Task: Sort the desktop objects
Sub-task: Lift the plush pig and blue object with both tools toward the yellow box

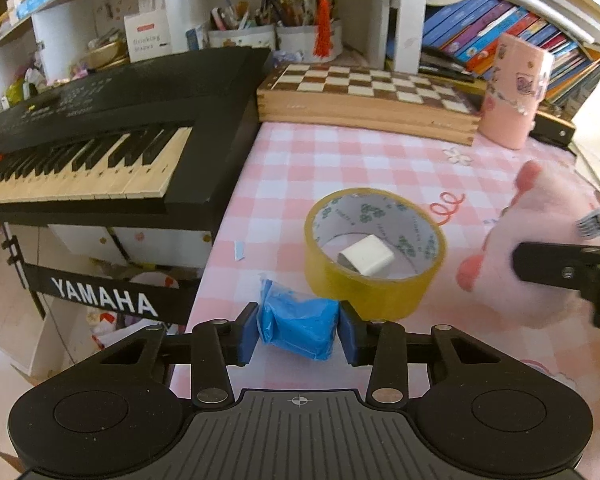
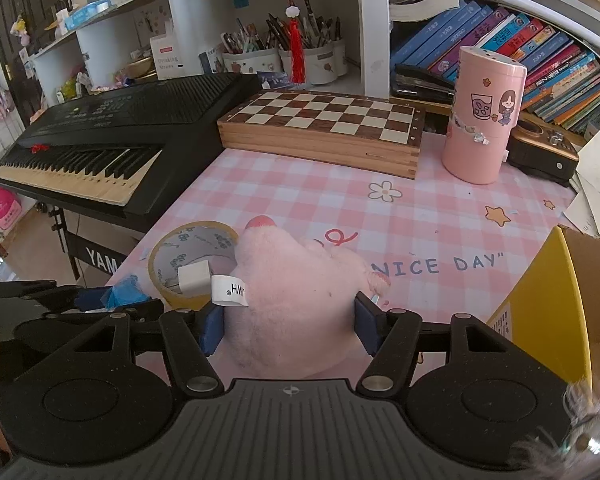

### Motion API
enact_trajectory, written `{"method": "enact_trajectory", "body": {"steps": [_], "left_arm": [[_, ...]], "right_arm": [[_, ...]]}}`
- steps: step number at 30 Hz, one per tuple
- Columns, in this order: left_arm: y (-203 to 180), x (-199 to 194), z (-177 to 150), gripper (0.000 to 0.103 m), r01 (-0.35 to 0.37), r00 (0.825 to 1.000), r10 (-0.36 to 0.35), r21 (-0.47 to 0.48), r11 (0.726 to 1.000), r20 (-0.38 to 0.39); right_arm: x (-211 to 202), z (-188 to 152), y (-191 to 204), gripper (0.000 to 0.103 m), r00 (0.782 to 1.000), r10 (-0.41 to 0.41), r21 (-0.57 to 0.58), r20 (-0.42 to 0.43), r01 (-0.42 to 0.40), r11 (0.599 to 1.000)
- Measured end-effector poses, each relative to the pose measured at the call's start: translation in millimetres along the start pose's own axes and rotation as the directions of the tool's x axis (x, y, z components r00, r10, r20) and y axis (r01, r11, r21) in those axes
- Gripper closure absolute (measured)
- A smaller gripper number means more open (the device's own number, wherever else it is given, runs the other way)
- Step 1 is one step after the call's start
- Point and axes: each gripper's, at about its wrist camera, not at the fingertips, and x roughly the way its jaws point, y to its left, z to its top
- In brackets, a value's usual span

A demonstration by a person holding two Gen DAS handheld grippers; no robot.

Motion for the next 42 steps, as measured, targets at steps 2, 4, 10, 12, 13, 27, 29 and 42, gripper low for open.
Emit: {"method": "enact_trajectory", "body": {"steps": [2, 4, 10, 12, 13, 27, 29, 42], "left_arm": [[0, -9, 1, 0.064, 0.010, 1.000, -0.010, -0.001, 1.000, 0.011], [1, -17, 1, 0.064, 0.025, 0.999, -0.025, -0.004, 1.000, 0.025], [5, -43, -1, 0.064, 0.084, 0.994, -0.084, 0.001, 0.996, 0.064], [7, -55, -3, 0.064, 0.097, 0.992, -0.097, 0.002, 0.995, 0.082], [8, -60, -3, 0.064, 0.101, 0.991, -0.101, 0.003, 0.995, 0.091], [28, -129, -16, 0.064, 0.172, 0.967, -0.167, -0.006, 0.985, 0.193], [29, -135, -21, 0.064, 0.180, 0.964, -0.177, 0.001, 0.984, 0.198], [40, -168, -54, 0.064, 0.240, 0.950, -0.244, 0.041, 0.970, 0.193]], "right_arm": [[-3, -1, 1, 0.042, 1.000, -0.002, 0.005, 0.004, 0.002, 1.000], [-7, -3, 3, 0.042, 1.000, -0.005, 0.012, 0.009, 0.005, 1.000], [-23, -8, 12, 0.042, 0.999, -0.014, 0.023, 0.038, 0.013, 1.000], [-31, -10, 15, 0.042, 0.999, -0.013, 0.026, 0.052, 0.012, 1.000], [-34, -11, 16, 0.042, 0.998, -0.012, 0.028, 0.057, 0.011, 1.000], [-94, -31, 30, 0.042, 0.995, -0.033, 0.077, 0.098, 0.026, 0.997], [-99, -35, 35, 0.042, 0.994, -0.040, 0.080, 0.104, 0.032, 0.996], [-132, -67, 65, 0.042, 0.993, -0.065, 0.081, 0.094, 0.057, 0.995]]}}
